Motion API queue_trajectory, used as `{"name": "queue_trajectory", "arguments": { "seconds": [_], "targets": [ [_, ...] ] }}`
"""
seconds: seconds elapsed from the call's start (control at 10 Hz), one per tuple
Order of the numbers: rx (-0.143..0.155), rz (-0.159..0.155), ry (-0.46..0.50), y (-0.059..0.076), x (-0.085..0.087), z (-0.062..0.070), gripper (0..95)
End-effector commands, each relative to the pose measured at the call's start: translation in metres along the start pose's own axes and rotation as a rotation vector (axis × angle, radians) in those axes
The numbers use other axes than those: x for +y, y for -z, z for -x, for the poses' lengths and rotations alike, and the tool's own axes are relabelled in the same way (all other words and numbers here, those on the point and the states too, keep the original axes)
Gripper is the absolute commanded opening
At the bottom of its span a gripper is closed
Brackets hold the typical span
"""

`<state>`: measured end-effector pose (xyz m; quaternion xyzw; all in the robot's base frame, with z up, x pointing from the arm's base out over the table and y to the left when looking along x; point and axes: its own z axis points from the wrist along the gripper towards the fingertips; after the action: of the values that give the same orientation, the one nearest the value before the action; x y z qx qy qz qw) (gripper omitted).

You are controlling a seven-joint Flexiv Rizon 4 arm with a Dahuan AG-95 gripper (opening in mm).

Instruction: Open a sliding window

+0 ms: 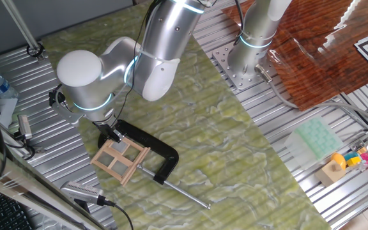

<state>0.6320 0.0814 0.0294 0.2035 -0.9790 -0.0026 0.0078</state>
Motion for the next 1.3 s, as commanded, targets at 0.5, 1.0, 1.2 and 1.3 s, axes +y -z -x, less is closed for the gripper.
{"name": "queue_trajectory", "arguments": {
  "seconds": [0.5, 1.0, 1.2, 1.3],
  "targets": [
    [0.014, 0.005, -0.016, 0.026, 0.014, -0.001, 0.0],
    [0.019, -0.027, -0.072, 0.05, 0.027, -0.01, 0.0],
    [0.023, -0.037, -0.057, 0.059, 0.033, -0.015, 0.0],
    [0.023, -0.04, -0.058, 0.062, 0.034, -0.017, 0.0]
  ]
}}
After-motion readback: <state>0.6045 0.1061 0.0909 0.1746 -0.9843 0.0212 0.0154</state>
